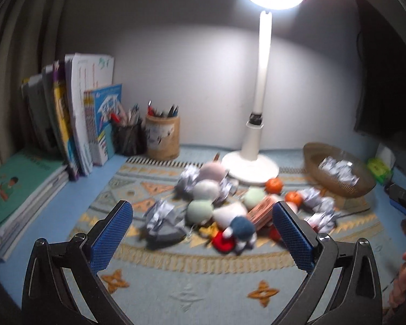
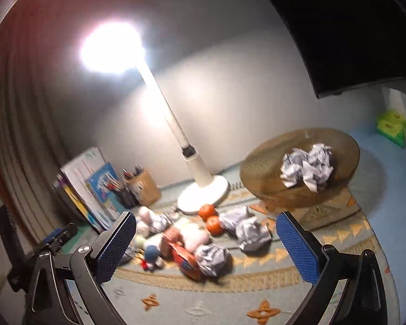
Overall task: Organize objects
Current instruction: 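Move both empty grippers back toward the remaining paper balls, then grasp a paper ball with the left gripper while the right grasps another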
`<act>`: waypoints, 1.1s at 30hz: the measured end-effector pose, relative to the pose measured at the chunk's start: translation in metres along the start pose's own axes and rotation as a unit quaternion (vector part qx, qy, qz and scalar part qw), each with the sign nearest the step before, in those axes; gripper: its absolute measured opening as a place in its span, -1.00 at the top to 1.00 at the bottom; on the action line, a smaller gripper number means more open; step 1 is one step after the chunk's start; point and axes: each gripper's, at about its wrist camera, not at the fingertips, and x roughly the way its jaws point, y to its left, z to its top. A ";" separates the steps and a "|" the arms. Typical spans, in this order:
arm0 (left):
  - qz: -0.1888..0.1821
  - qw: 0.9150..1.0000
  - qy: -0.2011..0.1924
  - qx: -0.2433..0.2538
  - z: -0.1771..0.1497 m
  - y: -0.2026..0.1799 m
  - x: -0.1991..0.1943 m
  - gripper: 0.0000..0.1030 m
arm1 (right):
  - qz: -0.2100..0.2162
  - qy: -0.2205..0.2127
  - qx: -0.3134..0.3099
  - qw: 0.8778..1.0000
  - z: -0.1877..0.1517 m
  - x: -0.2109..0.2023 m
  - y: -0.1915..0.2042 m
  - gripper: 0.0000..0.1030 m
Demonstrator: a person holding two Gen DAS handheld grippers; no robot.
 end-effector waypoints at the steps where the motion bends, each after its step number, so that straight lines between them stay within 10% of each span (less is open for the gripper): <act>1: -0.004 1.000 0.017 -0.010 -0.011 0.007 0.011 -0.99 | -0.010 0.010 -0.007 1.000 -0.010 0.008 0.001 -1.00; 16: -0.052 0.987 0.074 -0.134 -0.043 0.061 0.044 -0.99 | -0.104 0.085 -0.157 0.978 -0.055 0.058 0.039 -1.00; 29: -0.023 0.973 0.171 -0.150 -0.020 0.080 0.097 -0.99 | -0.063 0.152 -0.058 0.985 -0.034 0.077 0.009 -1.00; 33: -0.026 0.971 0.182 -0.150 -0.013 0.087 0.126 -0.98 | -0.014 0.187 0.026 0.982 -0.022 0.098 -0.007 -0.71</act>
